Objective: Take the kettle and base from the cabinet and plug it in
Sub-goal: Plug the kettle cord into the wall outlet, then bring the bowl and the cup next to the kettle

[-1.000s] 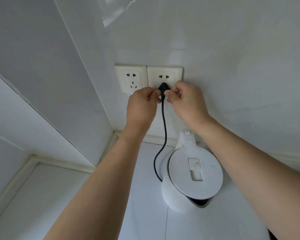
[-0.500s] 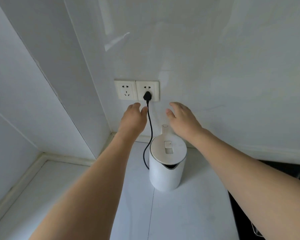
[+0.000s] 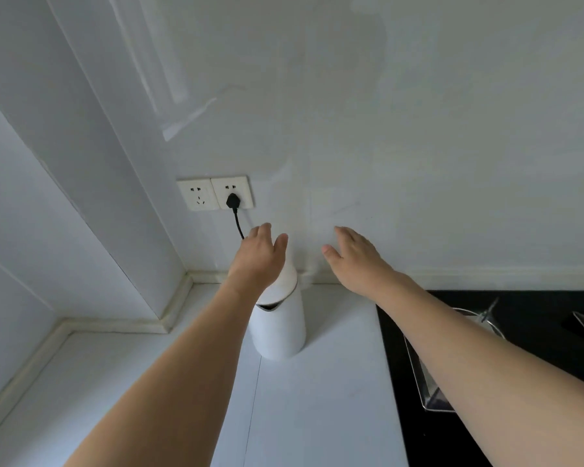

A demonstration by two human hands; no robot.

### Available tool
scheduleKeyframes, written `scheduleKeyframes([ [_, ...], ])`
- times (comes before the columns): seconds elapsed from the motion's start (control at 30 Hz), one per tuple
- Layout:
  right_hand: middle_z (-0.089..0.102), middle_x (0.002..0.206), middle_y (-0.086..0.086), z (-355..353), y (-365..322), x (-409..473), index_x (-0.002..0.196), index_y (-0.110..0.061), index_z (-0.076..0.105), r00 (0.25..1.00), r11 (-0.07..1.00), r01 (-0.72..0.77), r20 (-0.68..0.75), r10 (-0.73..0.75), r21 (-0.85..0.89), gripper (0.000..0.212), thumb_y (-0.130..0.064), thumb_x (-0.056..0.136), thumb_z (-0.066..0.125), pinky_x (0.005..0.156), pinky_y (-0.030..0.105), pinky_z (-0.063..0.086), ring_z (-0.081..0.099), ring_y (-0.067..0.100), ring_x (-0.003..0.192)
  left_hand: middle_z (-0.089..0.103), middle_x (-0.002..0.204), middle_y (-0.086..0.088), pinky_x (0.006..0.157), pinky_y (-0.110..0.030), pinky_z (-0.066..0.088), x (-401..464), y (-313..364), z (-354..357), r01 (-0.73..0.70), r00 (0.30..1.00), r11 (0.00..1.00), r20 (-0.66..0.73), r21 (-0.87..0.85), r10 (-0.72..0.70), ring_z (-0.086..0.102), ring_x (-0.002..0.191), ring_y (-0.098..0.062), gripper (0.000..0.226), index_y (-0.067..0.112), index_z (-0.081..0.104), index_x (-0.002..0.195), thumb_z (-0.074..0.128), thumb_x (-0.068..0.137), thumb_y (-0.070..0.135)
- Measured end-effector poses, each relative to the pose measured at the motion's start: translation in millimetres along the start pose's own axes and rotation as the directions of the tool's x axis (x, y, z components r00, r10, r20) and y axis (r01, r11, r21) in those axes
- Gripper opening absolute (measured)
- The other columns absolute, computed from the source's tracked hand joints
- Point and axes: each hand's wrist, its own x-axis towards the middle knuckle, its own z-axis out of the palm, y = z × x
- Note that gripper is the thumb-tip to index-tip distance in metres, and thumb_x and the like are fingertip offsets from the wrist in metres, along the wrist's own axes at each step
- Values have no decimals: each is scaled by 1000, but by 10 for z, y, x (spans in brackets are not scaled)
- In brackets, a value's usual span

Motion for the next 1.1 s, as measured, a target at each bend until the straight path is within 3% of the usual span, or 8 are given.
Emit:
scheduleKeyframes([
  [0.4,26,156,13,-988,1163,-821,149,-5,22,1000,1000,-11,7,11,1,59,-38,102,30,116,39,17,22,29,144,37,152,-11,103,-41,34,-540,1462,429,-26,1000,999,12,25,26,40,133,-33,55,10,36,145,33,100,43],
  [0.7,41,145,15,-1384,1656,-1015,136,-1,37,997,996,-82,13,82,-29,47,-32,101,32,108,41,26,36,34,133,41,147,-14,101,-40,35,-485,1901,708,-20,998,998,68,58,16,41,130,-33,53,6,41,140,33,100,41],
  [0.87,39,148,15,-1599,2009,-1104,139,-1,35,993,993,-115,2,115,-6,49,-33,101,32,111,41,25,34,33,135,42,146,-13,102,-41,35,-495,2259,964,-22,994,998,111,50,17,41,130,-32,54,7,42,139,33,99,42],
  [1.1,39,147,12,-2068,2842,-1480,137,-3,36,991,992,-120,-48,122,46,48,-34,100,31,109,39,24,34,30,134,43,146,-15,103,-41,34,-683,3280,1305,-100,993,993,72,64,96,41,131,-35,55,6,41,140,33,100,42],
])
